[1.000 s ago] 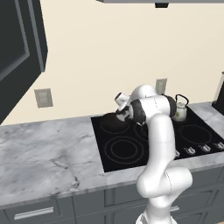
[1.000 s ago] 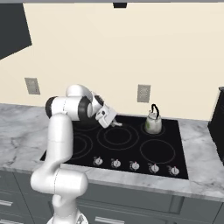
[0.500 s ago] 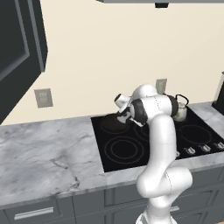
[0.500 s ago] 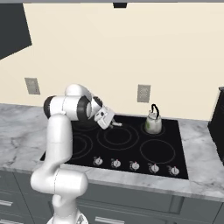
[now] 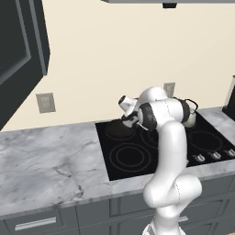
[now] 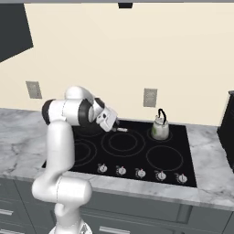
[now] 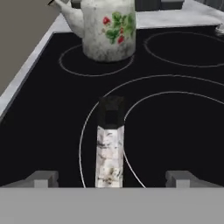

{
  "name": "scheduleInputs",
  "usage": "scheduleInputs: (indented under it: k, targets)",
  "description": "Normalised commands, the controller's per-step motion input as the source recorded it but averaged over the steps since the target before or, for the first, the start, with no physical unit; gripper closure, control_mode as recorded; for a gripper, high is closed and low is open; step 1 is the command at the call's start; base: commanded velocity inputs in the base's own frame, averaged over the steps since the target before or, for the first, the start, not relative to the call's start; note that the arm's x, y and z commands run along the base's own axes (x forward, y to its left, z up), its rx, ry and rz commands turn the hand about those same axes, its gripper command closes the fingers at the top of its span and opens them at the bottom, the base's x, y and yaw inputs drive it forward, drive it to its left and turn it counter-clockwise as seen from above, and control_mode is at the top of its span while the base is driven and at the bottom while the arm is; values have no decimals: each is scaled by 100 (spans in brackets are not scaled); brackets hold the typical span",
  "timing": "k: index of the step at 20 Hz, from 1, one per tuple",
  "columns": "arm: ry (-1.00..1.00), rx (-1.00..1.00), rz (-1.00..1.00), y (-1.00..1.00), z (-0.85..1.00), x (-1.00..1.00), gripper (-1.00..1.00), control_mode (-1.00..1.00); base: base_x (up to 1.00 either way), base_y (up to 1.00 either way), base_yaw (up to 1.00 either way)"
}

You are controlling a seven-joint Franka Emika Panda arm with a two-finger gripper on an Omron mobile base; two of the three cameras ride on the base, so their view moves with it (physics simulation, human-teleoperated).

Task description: Pick the pan from the cabinet and place it on the stove. Then turn on the stove burner for the pan.

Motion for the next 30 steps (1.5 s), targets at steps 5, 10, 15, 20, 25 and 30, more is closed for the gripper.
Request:
scheduleInputs:
  k: [5,10,15,20,25,30]
  targets:
    - [-26,-7,0,11,25,-38,-100,-100,0,0,0]
    - [-29,-1,-4,19,25,-66,-100,-100,0,0,0]
    - [-32,0,-13,20,28,-77,-100,-100,0,0,0]
    - [-28,1,-19,21,26,-78,-100,-100,0,0,0]
    - [-27,5,-24,21,23,-88,-100,-100,0,0,0]
    - [-22,13,-32,13,15,-88,-100,-100,0,0,0]
